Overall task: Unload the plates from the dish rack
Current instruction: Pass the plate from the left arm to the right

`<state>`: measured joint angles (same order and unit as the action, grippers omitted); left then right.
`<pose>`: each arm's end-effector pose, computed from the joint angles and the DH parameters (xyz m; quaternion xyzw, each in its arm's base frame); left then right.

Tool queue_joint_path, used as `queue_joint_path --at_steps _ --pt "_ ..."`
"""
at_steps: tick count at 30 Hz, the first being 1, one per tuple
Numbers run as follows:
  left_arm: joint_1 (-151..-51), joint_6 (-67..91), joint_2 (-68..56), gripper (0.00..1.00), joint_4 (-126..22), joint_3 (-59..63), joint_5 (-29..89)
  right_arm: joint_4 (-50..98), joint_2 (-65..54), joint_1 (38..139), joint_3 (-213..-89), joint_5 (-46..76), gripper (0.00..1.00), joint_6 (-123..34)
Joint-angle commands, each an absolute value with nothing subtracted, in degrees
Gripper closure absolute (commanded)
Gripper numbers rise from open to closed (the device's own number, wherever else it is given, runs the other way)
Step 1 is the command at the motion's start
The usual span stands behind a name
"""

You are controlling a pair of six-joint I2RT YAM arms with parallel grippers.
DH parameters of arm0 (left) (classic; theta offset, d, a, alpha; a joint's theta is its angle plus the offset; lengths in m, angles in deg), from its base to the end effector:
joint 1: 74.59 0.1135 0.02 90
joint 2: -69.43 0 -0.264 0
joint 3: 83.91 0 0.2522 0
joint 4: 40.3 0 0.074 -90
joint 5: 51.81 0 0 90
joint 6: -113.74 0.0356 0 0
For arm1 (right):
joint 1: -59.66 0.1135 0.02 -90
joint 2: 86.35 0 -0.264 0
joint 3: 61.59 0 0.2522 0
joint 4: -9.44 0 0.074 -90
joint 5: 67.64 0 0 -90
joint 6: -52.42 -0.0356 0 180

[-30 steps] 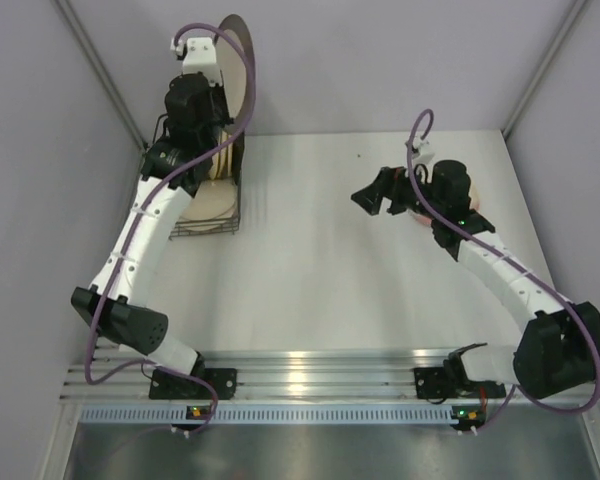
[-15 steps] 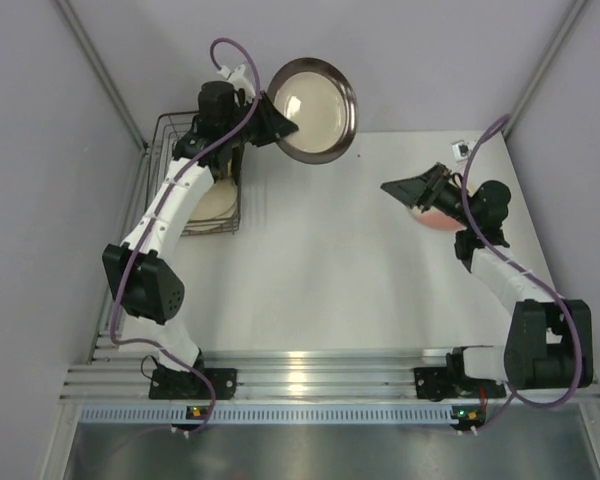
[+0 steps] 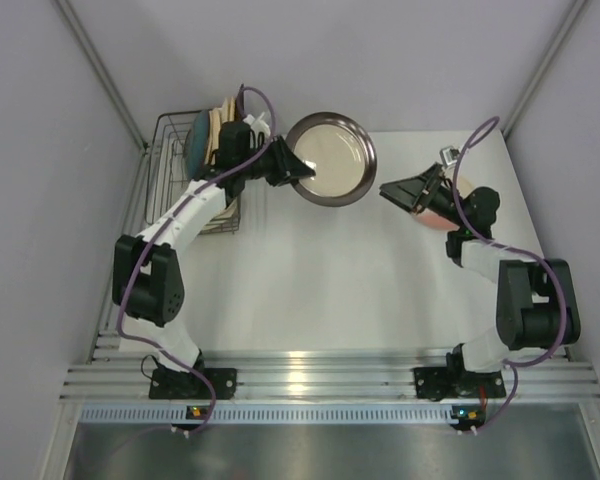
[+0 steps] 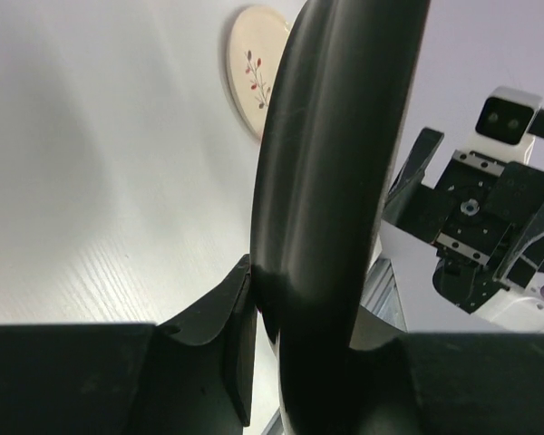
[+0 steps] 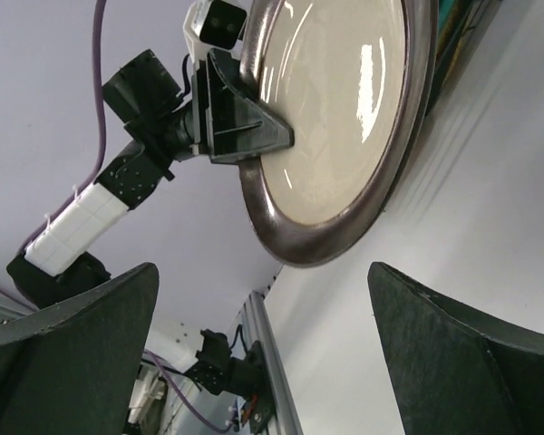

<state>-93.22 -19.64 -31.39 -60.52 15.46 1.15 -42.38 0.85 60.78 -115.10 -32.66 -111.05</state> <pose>0.3882 -0.1535 0.3286 0.0061 0.8046 -0.4996 0.3210 0.3060 0.0352 0.2667 0.0053 0.6409 0.6508 0.4070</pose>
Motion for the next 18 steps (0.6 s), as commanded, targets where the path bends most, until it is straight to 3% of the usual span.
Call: queue_joint_path --at_steps 1,8,12,15,18 --pt "-95.3 -20.2 -22.5 1.00 -45.4 13.8 -5.2 -40.5 0.5 61.5 -116.7 -33.5 0.02 -107.5" --pt "-96.5 -20.3 -20.6 1.00 -42.3 9.2 -6.3 -20.5 -0.6 63.3 -119.8 -31.5 0.02 -93.9" --pt "-97.1 -19.4 -20.5 1.00 -42.4 7.7 -6.7 -18.8 -0.7 63.7 -120.2 -31.4 0.07 -92.3" --pt "-97.8 -17.8 -21.1 1.00 -43.7 6.9 -6.5 -20.6 -0.3 64.0 -120.4 -31.9 0.19 -93.6" --pt "-98.2 -16.3 -21.5 1.00 -44.9 5.7 -5.7 -21.4 0.0 64.4 -120.7 -32.5 0.37 -94.4"
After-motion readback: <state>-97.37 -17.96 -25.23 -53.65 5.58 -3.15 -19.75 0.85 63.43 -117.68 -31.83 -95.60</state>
